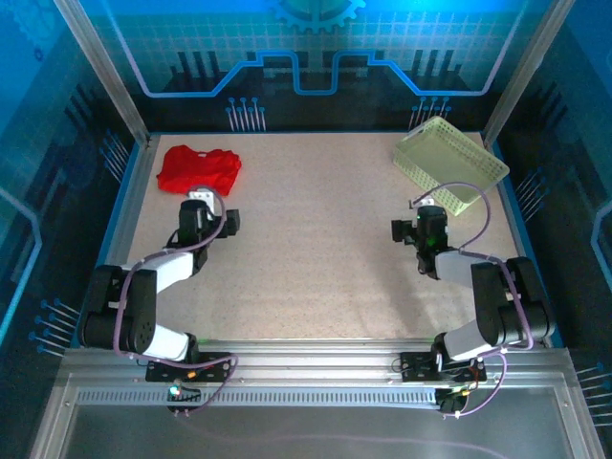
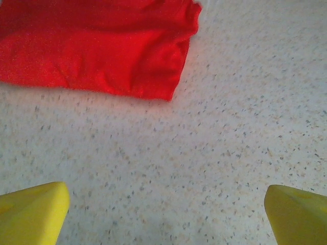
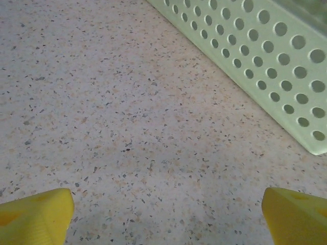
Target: Fold the inside-out t-shirt
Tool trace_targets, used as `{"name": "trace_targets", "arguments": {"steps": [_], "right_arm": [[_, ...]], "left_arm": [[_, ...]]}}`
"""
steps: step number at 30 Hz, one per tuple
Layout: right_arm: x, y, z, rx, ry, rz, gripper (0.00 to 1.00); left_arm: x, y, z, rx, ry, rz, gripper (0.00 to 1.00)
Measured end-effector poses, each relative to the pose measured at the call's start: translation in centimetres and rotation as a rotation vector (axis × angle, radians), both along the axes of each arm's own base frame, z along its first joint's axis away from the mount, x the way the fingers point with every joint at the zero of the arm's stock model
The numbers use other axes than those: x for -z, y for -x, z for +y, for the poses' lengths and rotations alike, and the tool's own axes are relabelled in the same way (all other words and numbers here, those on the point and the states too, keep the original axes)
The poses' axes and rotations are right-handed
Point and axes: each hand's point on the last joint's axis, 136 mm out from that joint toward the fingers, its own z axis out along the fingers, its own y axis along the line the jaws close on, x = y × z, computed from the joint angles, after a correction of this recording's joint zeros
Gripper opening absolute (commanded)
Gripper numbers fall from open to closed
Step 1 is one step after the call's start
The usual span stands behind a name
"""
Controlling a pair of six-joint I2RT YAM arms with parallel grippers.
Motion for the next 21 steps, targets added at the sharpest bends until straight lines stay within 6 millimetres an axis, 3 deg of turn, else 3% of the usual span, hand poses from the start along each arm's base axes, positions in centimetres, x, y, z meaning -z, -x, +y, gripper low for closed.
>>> {"name": "trace_targets", "arguments": {"steps": [3, 7, 13, 21], "right_arm": [[-0.2, -0.1, 0.5, -0.055, -0.04, -0.06, 1.0], [-0.7, -0.4, 1.4, -0.106, -0.07, -0.099, 1.0], [-1.8, -0.9, 1.8, -0.127, -0.078, -0.145, 1.0], [-1.9, -1.0, 2.0, -0.139, -0.085, -0.152, 1.0]], "left_arm": [[1.6, 1.6, -1.1, 0.051, -0.028, -0.05, 0.99], [3.7, 1.7, -0.2, 0.034, -0.029, -0.03, 0.99], [1.3, 0.4, 0.1, 0.021, -0.026, -0.128, 0.99], [0.8, 0.1, 0.3, 0.011, -0.029, -0.151, 0.99]]}}
